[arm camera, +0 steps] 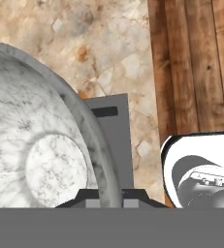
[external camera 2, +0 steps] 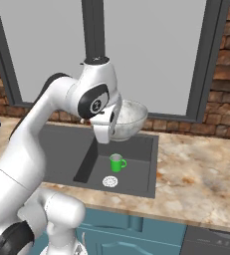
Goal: Pick the mug and place it in the sink. Pick the bowl and place it in the open cabinet and then close the cabinet.
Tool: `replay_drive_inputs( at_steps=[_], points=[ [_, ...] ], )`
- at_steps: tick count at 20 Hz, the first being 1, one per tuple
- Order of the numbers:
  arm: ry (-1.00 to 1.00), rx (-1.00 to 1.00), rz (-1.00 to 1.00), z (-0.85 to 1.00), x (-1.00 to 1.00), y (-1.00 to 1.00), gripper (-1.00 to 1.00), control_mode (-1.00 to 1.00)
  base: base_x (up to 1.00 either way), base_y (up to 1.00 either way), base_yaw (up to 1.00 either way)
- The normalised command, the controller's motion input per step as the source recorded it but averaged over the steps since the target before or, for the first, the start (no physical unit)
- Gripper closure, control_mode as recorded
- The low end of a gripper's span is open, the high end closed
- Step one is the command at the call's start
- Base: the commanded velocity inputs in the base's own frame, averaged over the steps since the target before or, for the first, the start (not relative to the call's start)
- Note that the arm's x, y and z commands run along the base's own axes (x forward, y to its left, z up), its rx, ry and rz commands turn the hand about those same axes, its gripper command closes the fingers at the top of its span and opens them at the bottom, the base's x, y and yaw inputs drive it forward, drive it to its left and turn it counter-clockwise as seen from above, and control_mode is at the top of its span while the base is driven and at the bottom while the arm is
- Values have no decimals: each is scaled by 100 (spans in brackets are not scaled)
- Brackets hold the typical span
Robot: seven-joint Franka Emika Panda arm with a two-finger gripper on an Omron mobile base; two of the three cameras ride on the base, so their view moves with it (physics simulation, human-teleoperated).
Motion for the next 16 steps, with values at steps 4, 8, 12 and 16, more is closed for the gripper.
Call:
replay_drive_inputs(
  at_steps=[4, 8, 12, 16],
  points=[
    [-1, 4, 1, 15, 0, 29, 100, -100, 0, 0, 0],
    [0, 9, 3, 12, -3, 26, 100, -100, 0, 0, 0],
    [0, 8, 4, 10, -5, 12, 100, -100, 0, 0, 0],
    [0, 7, 4, 1, -17, 2, 100, 100, -17, 0, 1]
  ],
)
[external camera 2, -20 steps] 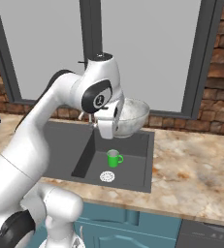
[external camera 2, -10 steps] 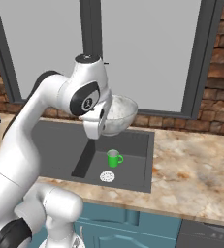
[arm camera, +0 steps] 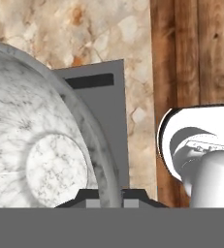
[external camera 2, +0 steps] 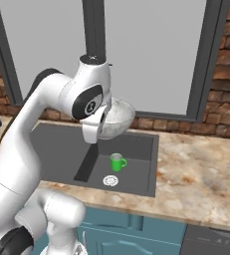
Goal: Pick the mug and place it in the sink. Pick the bowl and place it in the open cabinet and then close the cabinet.
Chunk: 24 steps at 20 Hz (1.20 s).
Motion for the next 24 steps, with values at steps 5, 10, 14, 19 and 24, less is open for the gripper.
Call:
replay_drive_inputs(
  at_steps=[5, 10, 14, 19, 24],
  points=[
    [0, 0, 0, 0, 0, 0, 100, 100, -97, 3, 7],
    [0, 0, 0, 0, 0, 0, 100, 100, -66, 48, 12],
    [0, 0, 0, 0, 0, 0, 100, 100, -3, 74, 39],
    [0, 0, 0, 0, 0, 0, 100, 100, 0, 63, 47],
    [0, 0, 0, 0, 0, 0, 100, 100, 0, 43, 47]
  ],
)
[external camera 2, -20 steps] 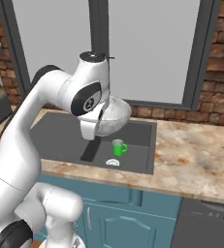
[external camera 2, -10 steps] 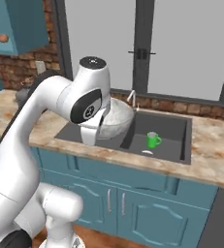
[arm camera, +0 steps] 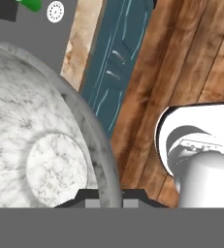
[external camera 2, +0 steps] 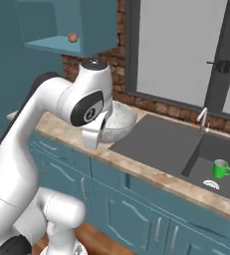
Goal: Pick the mug and place it in the sink. Pick the bowl and place it in the open cabinet and then close the cabinet.
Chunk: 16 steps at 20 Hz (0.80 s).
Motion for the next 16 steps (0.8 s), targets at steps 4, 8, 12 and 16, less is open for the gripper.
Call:
replay_drive_inputs(
  at_steps=[4, 8, 12, 16],
  points=[
    [0, 0, 0, 0, 0, 0, 100, 100, -6, 61, 41],
    [0, 0, 0, 0, 0, 0, 100, 100, -4, 95, 27],
    [0, 0, 0, 0, 0, 0, 100, 100, 0, 100, 22],
    [0, 0, 0, 0, 0, 0, 100, 100, 17, 61, 21]
  ],
)
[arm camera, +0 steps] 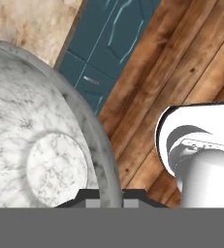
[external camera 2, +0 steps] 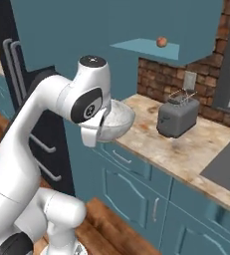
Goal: Pick the mug and place it in the sink. Pick the bowl and place it in the open cabinet and then close the cabinet.
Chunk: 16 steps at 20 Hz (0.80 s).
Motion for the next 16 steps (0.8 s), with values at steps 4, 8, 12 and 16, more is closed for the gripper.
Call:
replay_drive_inputs(
  at_steps=[4, 8, 12, 16],
  points=[
    [0, 0, 0, 0, 0, 0, 100, 100, 89, 5, 19],
    [0, 0, 0, 0, 0, 0, 100, 100, 51, -6, 12],
    [0, 0, 0, 0, 0, 0, 100, 100, 61, 0, 10],
    [0, 0, 0, 0, 0, 0, 100, 100, 85, 0, 15]
  ],
)
